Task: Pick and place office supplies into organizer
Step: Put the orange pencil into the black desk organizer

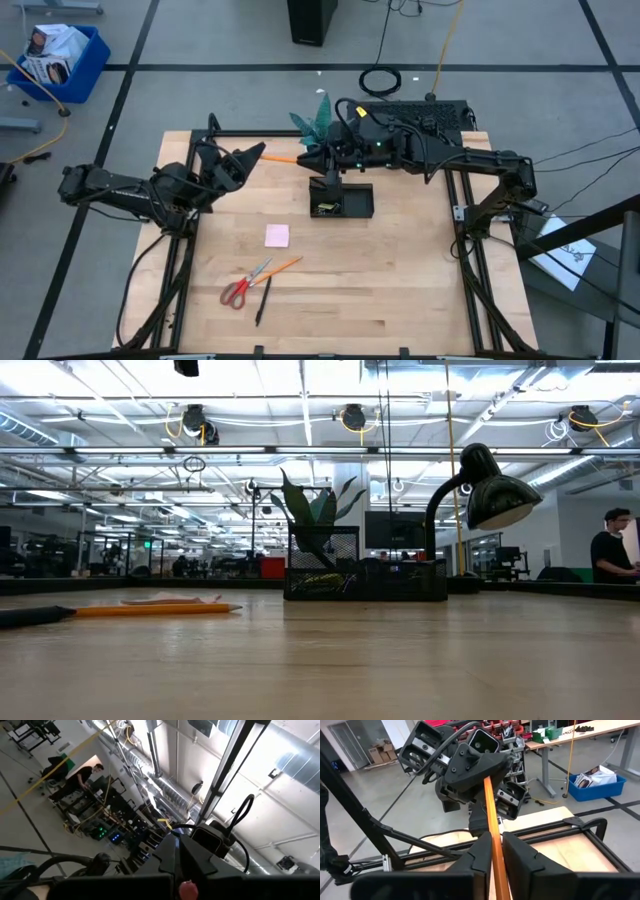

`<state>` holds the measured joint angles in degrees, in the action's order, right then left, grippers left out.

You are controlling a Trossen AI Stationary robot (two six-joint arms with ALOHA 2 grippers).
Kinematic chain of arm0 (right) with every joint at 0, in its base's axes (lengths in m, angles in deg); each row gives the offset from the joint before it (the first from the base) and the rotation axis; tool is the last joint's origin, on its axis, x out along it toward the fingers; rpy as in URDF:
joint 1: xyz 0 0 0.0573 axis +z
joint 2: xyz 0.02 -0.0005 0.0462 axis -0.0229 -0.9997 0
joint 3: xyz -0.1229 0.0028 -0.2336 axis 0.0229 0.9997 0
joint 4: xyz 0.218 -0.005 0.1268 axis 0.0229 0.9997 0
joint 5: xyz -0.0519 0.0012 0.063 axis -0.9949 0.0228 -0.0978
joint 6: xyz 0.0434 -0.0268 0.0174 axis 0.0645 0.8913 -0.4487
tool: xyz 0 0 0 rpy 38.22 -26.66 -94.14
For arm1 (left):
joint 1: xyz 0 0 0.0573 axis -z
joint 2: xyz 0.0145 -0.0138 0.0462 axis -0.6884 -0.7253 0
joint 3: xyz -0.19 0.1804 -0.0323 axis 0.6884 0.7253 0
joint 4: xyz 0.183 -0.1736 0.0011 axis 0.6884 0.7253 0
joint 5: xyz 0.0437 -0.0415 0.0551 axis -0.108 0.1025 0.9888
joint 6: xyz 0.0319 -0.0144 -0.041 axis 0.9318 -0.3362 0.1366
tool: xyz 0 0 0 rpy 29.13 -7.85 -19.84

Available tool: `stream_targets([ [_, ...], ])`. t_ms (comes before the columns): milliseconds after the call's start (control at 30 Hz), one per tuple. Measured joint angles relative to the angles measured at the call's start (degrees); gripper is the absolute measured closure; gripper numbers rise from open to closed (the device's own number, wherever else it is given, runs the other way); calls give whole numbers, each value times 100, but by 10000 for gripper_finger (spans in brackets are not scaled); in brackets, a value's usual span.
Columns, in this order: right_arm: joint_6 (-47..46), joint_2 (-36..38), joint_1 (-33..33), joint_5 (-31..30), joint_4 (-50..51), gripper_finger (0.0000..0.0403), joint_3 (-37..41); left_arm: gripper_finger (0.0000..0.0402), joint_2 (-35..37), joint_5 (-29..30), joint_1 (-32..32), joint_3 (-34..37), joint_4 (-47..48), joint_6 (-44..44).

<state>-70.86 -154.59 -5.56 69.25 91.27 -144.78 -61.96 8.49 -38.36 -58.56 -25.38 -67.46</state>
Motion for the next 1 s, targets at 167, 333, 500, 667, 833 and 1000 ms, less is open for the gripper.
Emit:
stream_targets([
  [167,50,4,-3,-9,6,345,0,394,-4,2,0,0,13,26],
  [333,158,4,-3,-18,13,343,0,396,-4,4,0,0,7,26],
  [500,421,67,-55,-22,112,331,0,391,-2,2,0,0,115,25],
  [667,533,299,-247,-21,789,299,-4,392,-2,-16,2,0,336,21],
  [833,748,592,-509,-26,1705,261,0,393,-2,-14,-38,0,713,32],
  [1000,523,928,-674,-36,2212,242,-4,390,-2,46,-284,0,1594,-174],
])
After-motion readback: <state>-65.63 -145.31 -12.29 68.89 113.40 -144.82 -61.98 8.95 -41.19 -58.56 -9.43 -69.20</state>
